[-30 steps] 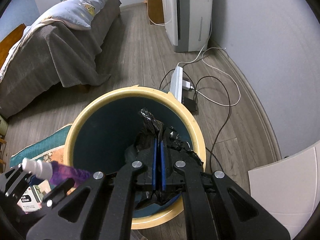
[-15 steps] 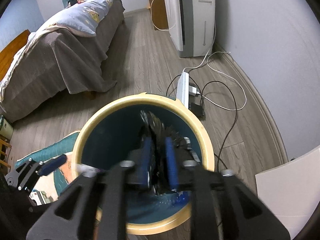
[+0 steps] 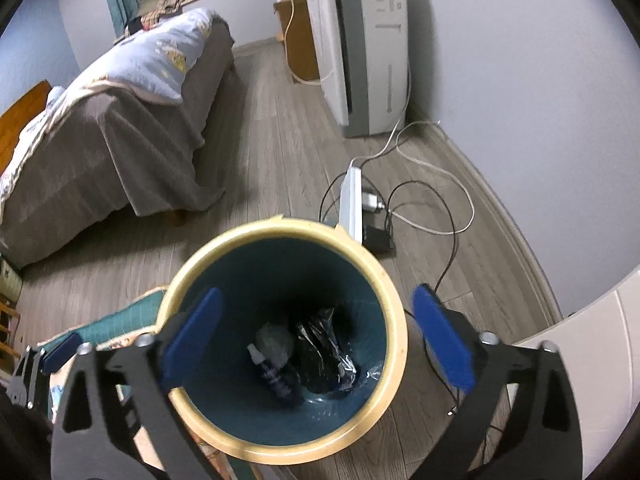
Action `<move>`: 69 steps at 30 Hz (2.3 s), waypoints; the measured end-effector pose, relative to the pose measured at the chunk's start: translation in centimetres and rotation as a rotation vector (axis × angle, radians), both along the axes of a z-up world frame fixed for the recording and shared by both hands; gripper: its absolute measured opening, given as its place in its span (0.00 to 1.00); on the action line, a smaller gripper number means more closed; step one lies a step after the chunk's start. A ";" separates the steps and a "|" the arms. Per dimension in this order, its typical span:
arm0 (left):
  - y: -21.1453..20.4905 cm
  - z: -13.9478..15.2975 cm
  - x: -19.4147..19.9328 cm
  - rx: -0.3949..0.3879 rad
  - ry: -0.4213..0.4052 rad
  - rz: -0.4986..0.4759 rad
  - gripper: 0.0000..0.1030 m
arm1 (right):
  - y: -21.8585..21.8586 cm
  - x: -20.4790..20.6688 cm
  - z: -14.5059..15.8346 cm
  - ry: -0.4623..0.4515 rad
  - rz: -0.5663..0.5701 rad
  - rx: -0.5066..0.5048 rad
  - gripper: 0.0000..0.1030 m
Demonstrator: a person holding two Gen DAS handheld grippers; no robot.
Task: Collect trash
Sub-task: 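Move both grippers back over the cushion, then grasp the white tissue and blue glove with the right gripper while the left grasps the red-printed paper cup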
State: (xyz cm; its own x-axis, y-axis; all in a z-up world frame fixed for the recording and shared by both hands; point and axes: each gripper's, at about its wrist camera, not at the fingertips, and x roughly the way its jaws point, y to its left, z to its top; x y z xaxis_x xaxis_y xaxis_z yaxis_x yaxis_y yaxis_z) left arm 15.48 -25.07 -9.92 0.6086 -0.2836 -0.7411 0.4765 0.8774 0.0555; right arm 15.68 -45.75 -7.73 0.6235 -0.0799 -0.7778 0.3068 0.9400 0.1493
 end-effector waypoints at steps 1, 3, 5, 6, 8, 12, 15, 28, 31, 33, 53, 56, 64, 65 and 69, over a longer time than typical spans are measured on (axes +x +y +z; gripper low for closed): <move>0.7 0.7 -0.4 0.000 -0.011 0.007 0.94 | 0.1 -0.2 0.3 -0.004 -0.001 0.001 0.94; 1.8 1.6 -1.0 0.000 -0.025 0.019 0.94 | 0.7 -0.6 1.1 -0.011 0.006 -0.009 0.94; 3.7 3.0 -1.8 -0.005 -0.040 0.045 0.94 | 1.8 -1.1 1.7 -0.007 0.022 -0.032 0.94; 4.4 3.4 -2.1 -0.010 -0.043 0.055 0.94 | 2.3 -1.3 2.1 -0.009 0.032 -0.036 0.94; 6.4 4.7 -3.0 -0.019 -0.052 0.080 0.94 | 3.9 -2.0 3.0 -0.015 0.068 -0.043 0.94; 10.5 7.3 -5.3 -0.015 -0.094 0.129 0.95 | 8.1 -3.5 5.3 -0.071 0.149 -0.104 0.94; 13.6 8.7 -7.1 -0.004 -0.124 0.176 0.95 | 10.8 -4.5 6.2 -0.094 0.192 -0.099 0.94; 25.6 8.4 -12.0 -0.067 -0.100 0.424 0.95 | 19.7 -6.8 3.5 0.013 0.334 -0.076 0.94; 28.3 8.1 -12.1 -0.117 -0.080 0.481 0.95 | 22.0 -7.1 2.7 0.042 0.387 -0.099 0.94; 29.2 7.5 -11.9 -0.110 -0.066 0.499 0.95 | 23.1 -7.2 2.3 0.055 0.411 -0.112 0.94; 25.9 -0.6 -12.3 0.003 0.188 0.369 0.95 | 22.9 -8.0 -7.0 0.391 0.352 0.010 0.70; 25.9 -2.2 -12.5 -0.001 0.277 0.383 0.95 | 23.5 -7.9 -7.8 0.427 0.380 0.006 0.61; 26.2 -7.2 -12.6 0.089 0.481 0.388 0.89 | 23.8 -7.8 -9.6 0.483 0.404 0.022 0.49; 26.3 -7.6 -12.6 0.077 0.507 0.382 0.85 | 23.7 -7.8 -9.9 0.495 0.405 0.034 0.43; 26.7 -8.6 -12.7 0.004 0.586 0.380 0.51 | 23.4 -7.7 -10.0 0.496 0.414 0.056 0.25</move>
State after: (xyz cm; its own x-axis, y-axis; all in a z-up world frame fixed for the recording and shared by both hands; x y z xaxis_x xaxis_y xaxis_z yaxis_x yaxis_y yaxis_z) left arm 2.83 1.59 -18.51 0.1649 -0.1266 -0.9781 0.0885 0.9896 -0.1131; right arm 7.93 -22.34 -17.73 0.1597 0.1388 -0.9774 -0.0340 0.9902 0.1351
